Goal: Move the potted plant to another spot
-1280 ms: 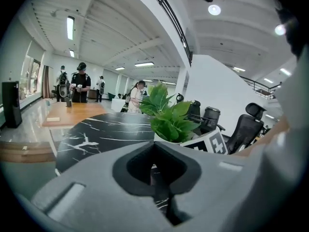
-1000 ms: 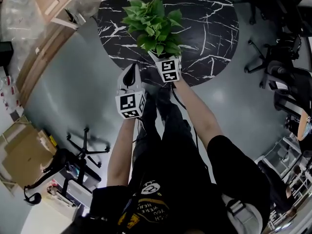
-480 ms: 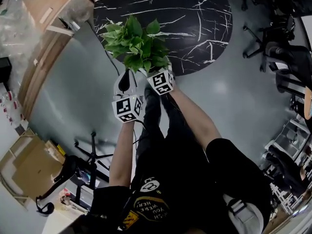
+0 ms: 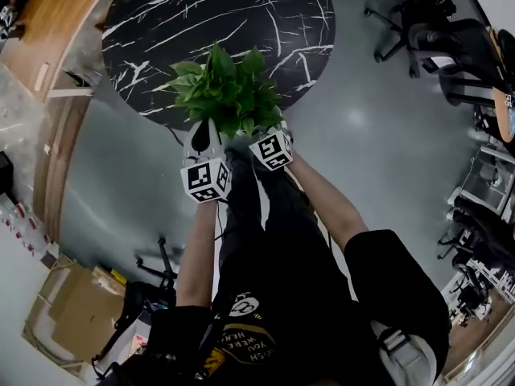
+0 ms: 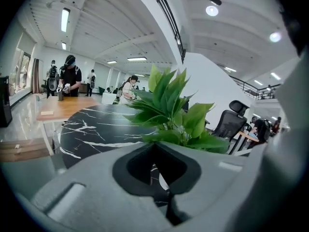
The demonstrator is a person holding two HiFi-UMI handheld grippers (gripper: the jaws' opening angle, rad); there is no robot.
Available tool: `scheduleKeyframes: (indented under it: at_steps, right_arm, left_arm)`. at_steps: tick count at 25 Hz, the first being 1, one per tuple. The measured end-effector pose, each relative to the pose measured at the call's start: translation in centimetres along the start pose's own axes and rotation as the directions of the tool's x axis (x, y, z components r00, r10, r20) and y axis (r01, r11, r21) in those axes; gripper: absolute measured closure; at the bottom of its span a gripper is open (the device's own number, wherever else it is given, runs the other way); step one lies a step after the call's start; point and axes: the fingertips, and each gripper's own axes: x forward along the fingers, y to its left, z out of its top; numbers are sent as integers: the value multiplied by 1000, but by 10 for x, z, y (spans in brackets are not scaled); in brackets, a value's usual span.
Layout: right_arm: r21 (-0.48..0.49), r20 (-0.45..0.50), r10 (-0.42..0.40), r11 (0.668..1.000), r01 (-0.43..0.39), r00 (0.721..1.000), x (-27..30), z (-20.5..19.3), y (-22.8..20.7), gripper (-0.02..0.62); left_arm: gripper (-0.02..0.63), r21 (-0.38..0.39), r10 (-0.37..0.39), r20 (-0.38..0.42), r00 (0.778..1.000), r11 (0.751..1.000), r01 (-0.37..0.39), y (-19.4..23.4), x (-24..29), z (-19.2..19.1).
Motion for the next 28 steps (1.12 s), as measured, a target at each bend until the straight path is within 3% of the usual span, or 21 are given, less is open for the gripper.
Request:
scheduleKeyframes:
  at_steps: [7, 15, 20, 28]
  right_arm:
    - [106, -11, -158, 982, 159, 987, -50, -34, -88, 109]
    - [203, -31, -321, 925, 320, 947, -71, -50, -196, 109]
    - [216, -13, -349, 914, 343, 937, -54, -40, -236, 109]
    - [220, -4, -356, 911, 348, 935, -15, -15, -259, 109]
  left_arm:
    - [603, 50, -101, -29, 994, 993, 103, -59, 30, 3]
    - [603, 86, -135, -41, 990, 987, 138, -86, 51, 12]
    - [603, 87, -123, -37, 992, 988, 126, -84, 55, 15]
    - [603, 84, -84, -21, 996, 993, 85, -64, 50, 22]
